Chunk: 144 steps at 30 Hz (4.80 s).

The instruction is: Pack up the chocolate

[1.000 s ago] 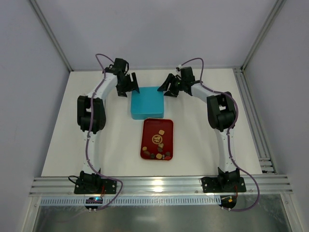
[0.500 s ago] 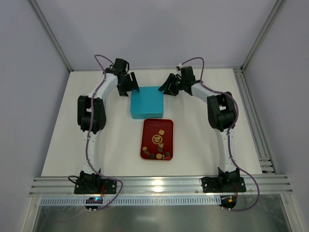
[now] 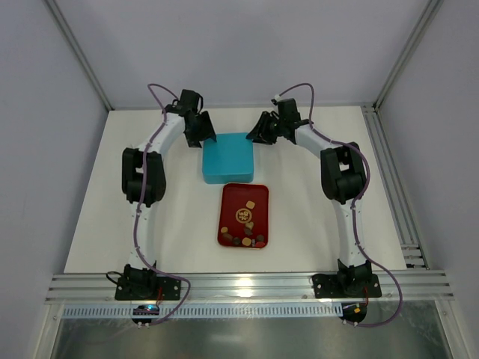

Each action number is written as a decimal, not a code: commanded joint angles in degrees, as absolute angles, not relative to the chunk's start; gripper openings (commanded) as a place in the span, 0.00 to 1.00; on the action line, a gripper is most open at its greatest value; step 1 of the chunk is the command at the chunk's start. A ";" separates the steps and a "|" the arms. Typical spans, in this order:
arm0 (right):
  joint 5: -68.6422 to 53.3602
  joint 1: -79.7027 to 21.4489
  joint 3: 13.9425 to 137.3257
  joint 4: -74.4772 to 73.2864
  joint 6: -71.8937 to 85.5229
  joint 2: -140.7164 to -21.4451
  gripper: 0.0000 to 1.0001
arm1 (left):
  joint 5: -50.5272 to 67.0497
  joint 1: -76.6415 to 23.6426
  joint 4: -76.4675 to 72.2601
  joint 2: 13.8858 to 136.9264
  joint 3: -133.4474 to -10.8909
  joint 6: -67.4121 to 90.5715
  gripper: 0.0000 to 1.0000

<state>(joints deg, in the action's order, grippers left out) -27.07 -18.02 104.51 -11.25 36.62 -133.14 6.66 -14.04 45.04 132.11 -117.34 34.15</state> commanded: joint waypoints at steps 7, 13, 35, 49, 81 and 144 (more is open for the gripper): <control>-18.55 -20.30 106.00 -21.62 30.33 -137.11 0.34 | 0.44 -15.56 54.58 141.07 -117.77 32.34 0.58; -16.61 -21.27 106.43 -23.64 28.74 -137.02 0.31 | 0.44 -15.91 55.19 141.94 -118.30 32.52 0.55; -9.49 -23.73 112.41 -35.86 24.35 -138.61 0.43 | -1.67 -16.35 60.91 143.88 -120.94 28.83 0.58; -10.20 -23.99 122.59 -42.71 25.14 -144.05 0.50 | -3.60 -16.52 64.16 146.16 -119.88 25.40 0.65; -11.16 -26.19 138.07 -60.37 22.76 -152.57 0.26 | -3.17 -18.90 75.50 155.66 -130.34 22.33 0.48; -19.70 -21.71 116.46 -34.37 25.67 -131.75 0.58 | 14.41 -16.26 60.03 138.34 -117.41 26.46 0.75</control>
